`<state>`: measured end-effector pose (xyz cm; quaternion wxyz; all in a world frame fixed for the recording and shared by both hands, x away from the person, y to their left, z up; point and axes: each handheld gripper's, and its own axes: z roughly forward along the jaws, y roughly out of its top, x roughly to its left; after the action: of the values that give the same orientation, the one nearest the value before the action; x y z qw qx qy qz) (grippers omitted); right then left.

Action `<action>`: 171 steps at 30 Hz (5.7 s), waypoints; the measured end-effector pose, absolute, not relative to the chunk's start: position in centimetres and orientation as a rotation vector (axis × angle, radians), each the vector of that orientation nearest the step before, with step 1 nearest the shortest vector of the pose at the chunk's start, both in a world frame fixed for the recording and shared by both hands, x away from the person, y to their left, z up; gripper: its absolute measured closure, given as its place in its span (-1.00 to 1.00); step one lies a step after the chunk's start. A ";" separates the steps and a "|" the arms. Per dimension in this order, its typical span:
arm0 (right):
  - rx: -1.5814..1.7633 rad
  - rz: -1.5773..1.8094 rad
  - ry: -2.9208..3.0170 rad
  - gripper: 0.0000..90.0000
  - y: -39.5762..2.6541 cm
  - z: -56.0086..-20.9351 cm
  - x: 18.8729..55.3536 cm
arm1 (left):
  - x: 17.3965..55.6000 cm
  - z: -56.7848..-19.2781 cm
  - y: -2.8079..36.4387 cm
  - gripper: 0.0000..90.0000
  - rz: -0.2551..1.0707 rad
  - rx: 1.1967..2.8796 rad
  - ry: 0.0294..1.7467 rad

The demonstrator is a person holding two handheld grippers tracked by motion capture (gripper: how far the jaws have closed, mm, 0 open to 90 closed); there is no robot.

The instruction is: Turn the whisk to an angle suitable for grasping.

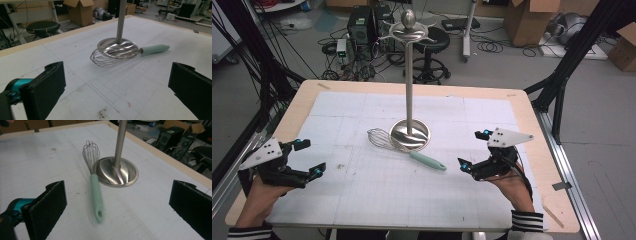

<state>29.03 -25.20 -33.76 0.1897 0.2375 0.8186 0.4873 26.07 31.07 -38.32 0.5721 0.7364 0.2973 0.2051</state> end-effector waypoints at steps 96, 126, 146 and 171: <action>0.718 0.687 2.907 0.44 -13.6 -41.7 36.7 | 25.9 -38.0 31.2 -0.96 0.476 1.715 0.686; 0.717 0.879 2.900 0.48 -14.4 -39.4 35.4 | 25.9 -38.0 31.2 -0.96 0.479 1.721 0.690; 0.488 1.061 2.876 0.48 -14.1 -37.2 33.0 | 25.5 -37.3 31.5 -0.96 0.474 1.718 0.660; 0.220 1.002 2.966 0.47 -9.7 -38.8 31.6 | 25.5 -37.3 30.8 -0.96 0.450 1.768 0.623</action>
<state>31.55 -9.74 -38.81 0.0016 0.0700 0.9451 0.3192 25.53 30.78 -37.27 0.5702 0.7534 0.2654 0.1917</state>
